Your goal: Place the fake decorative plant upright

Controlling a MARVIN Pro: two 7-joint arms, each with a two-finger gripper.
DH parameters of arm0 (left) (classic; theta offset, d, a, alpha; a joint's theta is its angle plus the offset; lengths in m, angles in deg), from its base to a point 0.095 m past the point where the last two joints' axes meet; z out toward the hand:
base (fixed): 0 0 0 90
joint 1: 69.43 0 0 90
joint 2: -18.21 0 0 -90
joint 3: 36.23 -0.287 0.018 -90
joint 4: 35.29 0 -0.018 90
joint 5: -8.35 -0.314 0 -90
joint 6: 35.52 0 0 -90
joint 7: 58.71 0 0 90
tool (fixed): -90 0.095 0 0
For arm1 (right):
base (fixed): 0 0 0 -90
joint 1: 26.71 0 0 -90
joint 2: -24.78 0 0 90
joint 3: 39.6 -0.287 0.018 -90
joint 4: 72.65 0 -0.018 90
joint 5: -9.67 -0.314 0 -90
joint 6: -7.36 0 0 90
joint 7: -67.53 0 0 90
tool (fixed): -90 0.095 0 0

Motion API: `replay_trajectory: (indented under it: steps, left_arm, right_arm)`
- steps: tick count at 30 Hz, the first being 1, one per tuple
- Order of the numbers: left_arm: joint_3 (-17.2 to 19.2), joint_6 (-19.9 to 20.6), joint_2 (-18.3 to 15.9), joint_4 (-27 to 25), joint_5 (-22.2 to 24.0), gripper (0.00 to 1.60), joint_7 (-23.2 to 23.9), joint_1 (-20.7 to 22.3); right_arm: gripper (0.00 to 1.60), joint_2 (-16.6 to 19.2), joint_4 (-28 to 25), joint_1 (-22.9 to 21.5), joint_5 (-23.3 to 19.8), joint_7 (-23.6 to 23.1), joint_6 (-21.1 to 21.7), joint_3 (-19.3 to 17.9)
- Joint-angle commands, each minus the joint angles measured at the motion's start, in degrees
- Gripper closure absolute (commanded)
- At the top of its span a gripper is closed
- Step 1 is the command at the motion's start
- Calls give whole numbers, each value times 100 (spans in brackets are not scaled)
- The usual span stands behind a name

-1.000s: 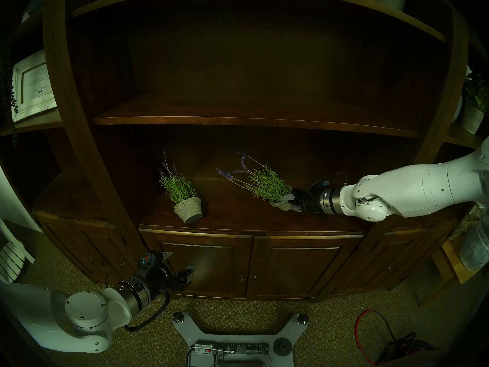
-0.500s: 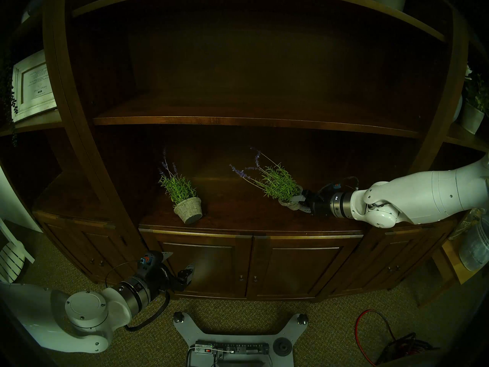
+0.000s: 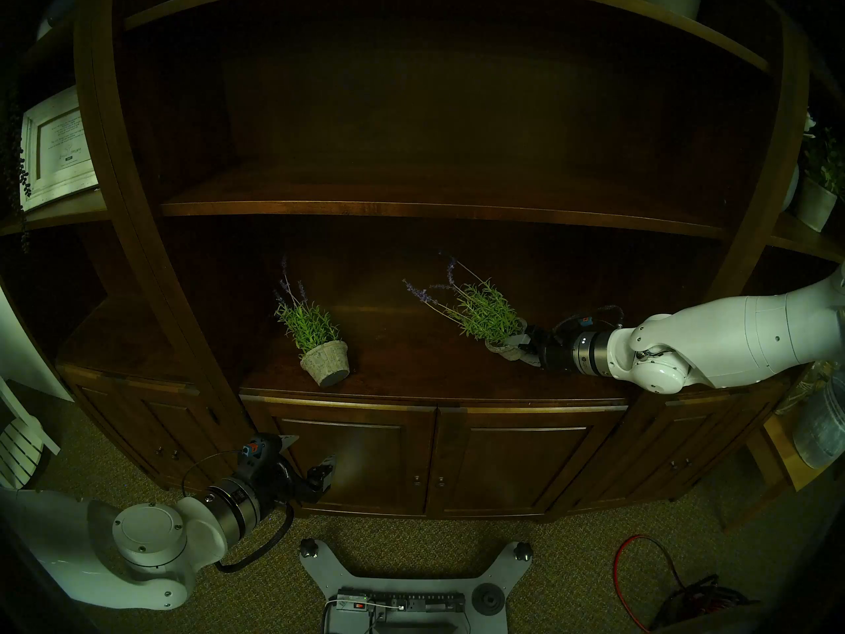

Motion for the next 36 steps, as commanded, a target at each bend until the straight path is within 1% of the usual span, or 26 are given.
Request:
replay_trajectory:
  steps: [1,7,19,24,25,27,29,31,32,34,35,36]
  left_arm:
    - [66,-47,8,-65,-4,0,-15,50]
    - [66,-47,8,-65,-4,0,-15,50]
    - [66,-47,8,-65,-4,0,-15,50]
    - [65,-47,8,-65,-4,0,-14,52]
    - [65,-47,8,-65,-4,0,-14,52]
    - [64,-46,8,-65,-4,0,-14,52]
    - [64,-46,8,-65,-4,0,-13,53]
    - [63,-46,8,-64,-4,0,-13,53]
    - [63,-46,8,-64,-4,0,-13,54]
    - [63,-46,8,-64,-4,0,-13,54]
    - [63,-46,8,-64,-4,0,-13,54]
    - [63,-46,8,-64,-4,0,-13,54]
  right_arm:
    - [87,-70,114,41,6,59,7,20]
    - [83,-100,138,42,-28,75,29,39]
    - [85,-124,143,-9,-91,87,103,93]
    - [95,-90,158,-69,-120,81,146,139]
    - [104,-91,176,-69,-120,71,152,145]
    - [110,-51,128,-172,-108,99,171,172]
    - [113,-50,147,-203,-98,96,180,187]
    - [117,-8,71,-329,-85,134,203,218]
    - [120,-12,83,-335,-88,129,211,223]
    - [121,-16,90,-340,-93,125,219,229]
    - [126,-18,98,-351,-125,137,241,231]
    - [126,-13,153,-324,-171,120,278,219]
